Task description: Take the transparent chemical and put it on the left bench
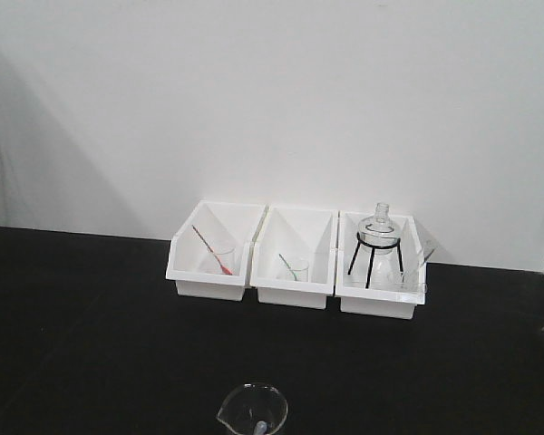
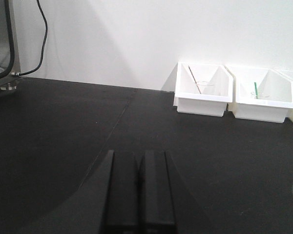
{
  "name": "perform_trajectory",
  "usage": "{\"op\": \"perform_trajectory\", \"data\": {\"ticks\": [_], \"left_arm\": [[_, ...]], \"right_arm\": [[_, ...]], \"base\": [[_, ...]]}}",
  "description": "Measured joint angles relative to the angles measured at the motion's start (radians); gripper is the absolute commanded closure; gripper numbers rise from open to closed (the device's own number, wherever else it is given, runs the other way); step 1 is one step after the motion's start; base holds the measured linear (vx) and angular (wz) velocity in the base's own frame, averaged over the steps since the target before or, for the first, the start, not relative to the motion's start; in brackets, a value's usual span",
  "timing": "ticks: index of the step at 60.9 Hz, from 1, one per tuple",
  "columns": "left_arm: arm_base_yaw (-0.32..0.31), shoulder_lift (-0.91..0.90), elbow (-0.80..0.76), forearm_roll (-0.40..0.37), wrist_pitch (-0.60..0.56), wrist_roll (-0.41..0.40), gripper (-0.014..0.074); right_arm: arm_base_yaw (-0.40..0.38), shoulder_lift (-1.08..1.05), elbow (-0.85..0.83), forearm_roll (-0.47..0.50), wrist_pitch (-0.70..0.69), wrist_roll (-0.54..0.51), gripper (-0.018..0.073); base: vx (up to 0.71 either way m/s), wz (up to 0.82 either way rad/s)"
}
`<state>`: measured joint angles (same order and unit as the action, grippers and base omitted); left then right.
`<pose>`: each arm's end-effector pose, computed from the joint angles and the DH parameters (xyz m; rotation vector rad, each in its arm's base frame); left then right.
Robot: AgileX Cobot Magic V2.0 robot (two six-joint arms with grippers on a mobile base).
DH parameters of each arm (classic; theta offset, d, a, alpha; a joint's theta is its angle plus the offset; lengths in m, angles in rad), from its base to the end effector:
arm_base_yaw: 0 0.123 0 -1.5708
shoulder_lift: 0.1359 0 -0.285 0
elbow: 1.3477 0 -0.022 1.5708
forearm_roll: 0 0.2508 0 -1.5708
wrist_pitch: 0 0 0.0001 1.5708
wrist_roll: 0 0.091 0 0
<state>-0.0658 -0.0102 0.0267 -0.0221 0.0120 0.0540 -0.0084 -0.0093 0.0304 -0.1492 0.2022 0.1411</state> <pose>0.0566 -0.0038 0.2036 0.0741 1.5103 -0.0274 0.0562 -0.0032 0.1853 0.0251 1.7046 -0.0355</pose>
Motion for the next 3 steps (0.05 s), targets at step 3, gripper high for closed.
{"op": "perform_trajectory", "data": {"ticks": [3], "left_arm": [[0.0,0.0,0.0,0.0,0.0,0.0,0.06]], "right_arm": [[0.0,0.0,0.0,0.0,0.0,0.0,0.0567]], "base": [[0.0,0.0]]}}
